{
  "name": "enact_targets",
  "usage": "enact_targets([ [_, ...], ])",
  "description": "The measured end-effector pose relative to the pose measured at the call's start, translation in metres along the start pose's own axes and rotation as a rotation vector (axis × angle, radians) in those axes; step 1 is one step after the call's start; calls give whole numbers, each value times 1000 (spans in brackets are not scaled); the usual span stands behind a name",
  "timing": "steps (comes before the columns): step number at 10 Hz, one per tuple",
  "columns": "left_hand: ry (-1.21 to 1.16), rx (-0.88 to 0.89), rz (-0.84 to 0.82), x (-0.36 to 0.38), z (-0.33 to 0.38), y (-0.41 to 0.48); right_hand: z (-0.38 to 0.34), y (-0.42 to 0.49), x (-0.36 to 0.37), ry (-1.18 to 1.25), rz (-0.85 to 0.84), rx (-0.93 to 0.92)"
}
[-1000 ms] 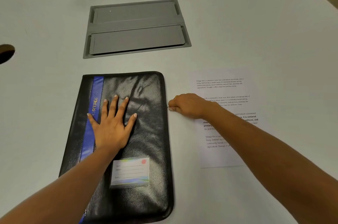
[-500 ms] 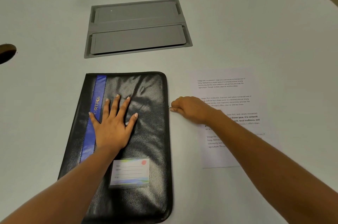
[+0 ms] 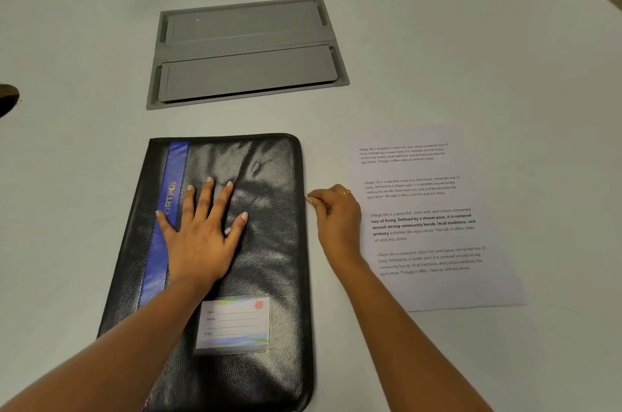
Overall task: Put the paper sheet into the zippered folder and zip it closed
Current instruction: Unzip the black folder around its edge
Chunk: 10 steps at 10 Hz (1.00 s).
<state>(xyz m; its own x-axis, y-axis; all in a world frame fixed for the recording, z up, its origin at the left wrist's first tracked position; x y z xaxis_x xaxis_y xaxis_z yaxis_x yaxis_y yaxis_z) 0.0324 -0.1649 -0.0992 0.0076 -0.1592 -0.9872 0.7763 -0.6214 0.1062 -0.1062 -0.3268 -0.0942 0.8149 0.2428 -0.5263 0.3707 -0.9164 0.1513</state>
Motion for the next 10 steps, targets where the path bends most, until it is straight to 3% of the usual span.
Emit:
enact_targets([
  [2, 11, 12, -9, 1, 0, 0, -3, -2, 8, 9, 27, 124],
  [3, 6, 14, -8, 0, 0, 0, -4, -1, 13, -26, -60, 133],
  [4, -12, 4, 3, 0, -1, 0, -4, 0, 12, 1, 6, 130],
  [6, -21, -12, 19, -1, -1, 0, -4, -11, 6, -15, 58, 16],
  [10, -25, -5, 13, 0, -1, 0, -1, -19, -7, 18, -16, -115],
])
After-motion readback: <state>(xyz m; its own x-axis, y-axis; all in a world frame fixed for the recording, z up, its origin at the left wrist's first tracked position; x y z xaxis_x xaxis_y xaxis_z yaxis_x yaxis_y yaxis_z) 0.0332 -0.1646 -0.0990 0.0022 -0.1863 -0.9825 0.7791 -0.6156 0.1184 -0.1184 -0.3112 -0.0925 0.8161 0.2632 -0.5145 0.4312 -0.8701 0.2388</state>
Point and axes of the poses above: each hand's wrist, its own y-axis towards the middle knuckle, its own x-axis out of the palm, z = x × y, the point moved 5 cm from there along y, towards the middle knuckle, and after that the axes turned 11 degrees about z, right-handed, at the moved point
